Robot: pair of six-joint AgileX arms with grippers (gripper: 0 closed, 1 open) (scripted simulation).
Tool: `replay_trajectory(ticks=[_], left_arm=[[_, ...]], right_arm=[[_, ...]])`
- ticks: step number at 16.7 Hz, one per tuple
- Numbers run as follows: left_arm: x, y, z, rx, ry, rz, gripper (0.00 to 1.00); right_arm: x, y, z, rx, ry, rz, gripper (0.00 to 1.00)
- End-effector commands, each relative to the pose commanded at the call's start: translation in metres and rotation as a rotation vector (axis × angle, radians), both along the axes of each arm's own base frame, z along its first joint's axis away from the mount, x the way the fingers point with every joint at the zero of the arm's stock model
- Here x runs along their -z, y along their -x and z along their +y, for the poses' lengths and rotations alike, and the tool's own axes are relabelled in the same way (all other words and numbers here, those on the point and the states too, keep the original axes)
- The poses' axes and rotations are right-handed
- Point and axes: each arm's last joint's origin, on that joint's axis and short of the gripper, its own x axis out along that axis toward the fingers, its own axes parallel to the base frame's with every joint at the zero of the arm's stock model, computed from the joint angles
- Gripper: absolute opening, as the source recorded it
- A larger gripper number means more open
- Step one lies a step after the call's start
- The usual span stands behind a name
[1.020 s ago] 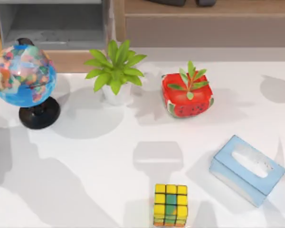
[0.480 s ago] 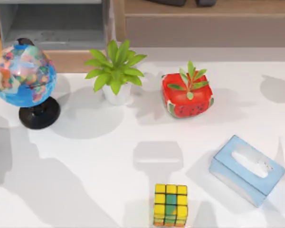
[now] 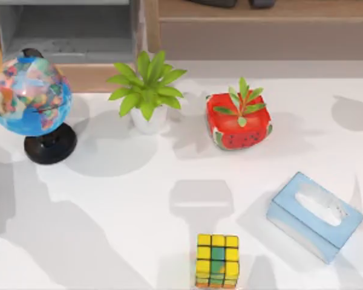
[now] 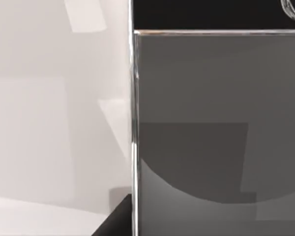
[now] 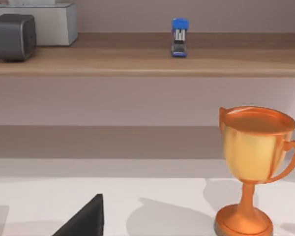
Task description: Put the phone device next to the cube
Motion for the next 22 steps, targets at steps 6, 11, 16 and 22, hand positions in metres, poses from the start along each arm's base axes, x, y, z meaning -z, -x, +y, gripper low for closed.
replay_trajectory(ticks=[6,11,16,22], left_arm=[[-0.019,0.0,0.0,0.0,0.0,0.001,0.0],[-0.021,-0.001,-0.001,-0.003,-0.007,-0.007,0.0],[-0.053,-0.004,-0.026,-0.087,-0.086,-0.078,0.0],[-0.063,0.015,-0.095,-0.216,-0.137,-0.063,0.0]], right_arm=[[0.0,0.0,0.0,0.0,0.0,0.0,1.0],[0.0,0.0,0.0,0.0,0.0,0.0,1.0],[0.0,0.0,0.0,0.0,0.0,0.0,1.0],[0.0,0.0,0.0,0.0,0.0,0.0,1.0]])
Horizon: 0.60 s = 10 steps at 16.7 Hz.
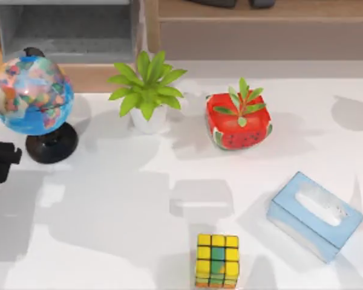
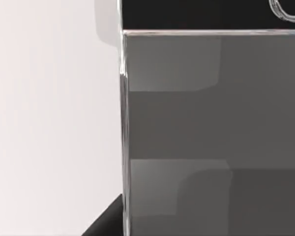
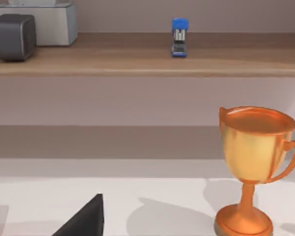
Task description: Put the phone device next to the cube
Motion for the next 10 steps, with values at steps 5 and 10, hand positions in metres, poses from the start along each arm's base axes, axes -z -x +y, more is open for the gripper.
replay_trajectory(ticks=[5,10], left_arm=[[0.009,0.033,-0.06,-0.055,-0.001,0.081,0.0],[0.021,0.071,-0.109,-0.053,0.005,0.189,0.0]], right_arm=[[0.0,0.0,0.0,0.0,0.0,0.0,1.0],[0.0,0.0,0.0,0.0,0.0,0.0,1.0]])
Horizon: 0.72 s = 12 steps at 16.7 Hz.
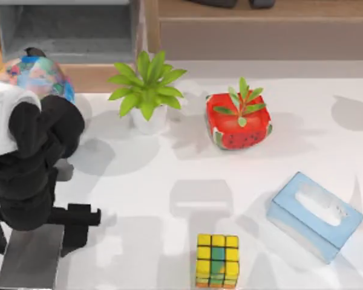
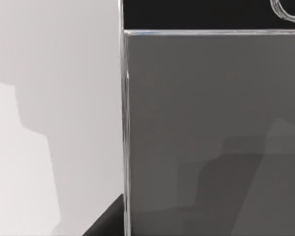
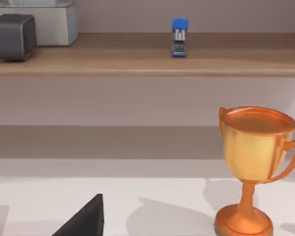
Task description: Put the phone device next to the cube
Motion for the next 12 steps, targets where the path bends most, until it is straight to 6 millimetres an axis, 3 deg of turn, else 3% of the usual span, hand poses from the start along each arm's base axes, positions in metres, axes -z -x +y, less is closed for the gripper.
replay_trajectory(ticks=[6,12], left_arm=[[0.003,0.029,-0.04,0.012,0.008,0.048,0.0],[-0.015,0.031,-0.073,0.021,0.069,-0.051,0.0]], right_arm=[[0.0,0.0,0.0,0.0,0.0,0.0,1.0],[0.0,0.0,0.0,0.0,0.0,0.0,1.0]])
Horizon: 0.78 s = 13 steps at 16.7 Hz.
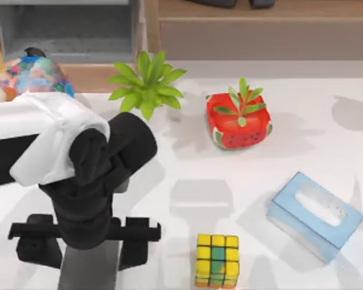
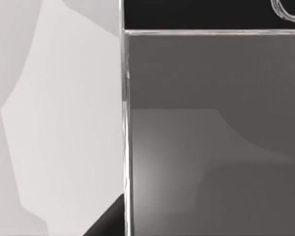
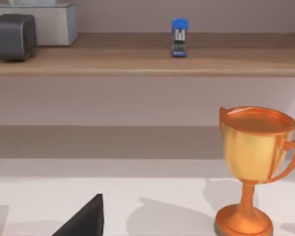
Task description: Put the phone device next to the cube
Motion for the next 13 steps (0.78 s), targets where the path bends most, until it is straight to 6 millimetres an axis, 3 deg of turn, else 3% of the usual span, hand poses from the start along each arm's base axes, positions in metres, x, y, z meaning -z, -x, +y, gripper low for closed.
replay_trajectory(ticks=[5,13], left_arm=[[-0.02,-0.006,-0.016,0.0,0.069,-0.091,0.0],[-0.019,-0.008,-0.016,-0.003,0.069,-0.1,0.0]], right_arm=[[0.0,0.0,0.0,0.0,0.0,0.0,1.0],[0.0,0.0,0.0,0.0,0.0,0.0,1.0]])
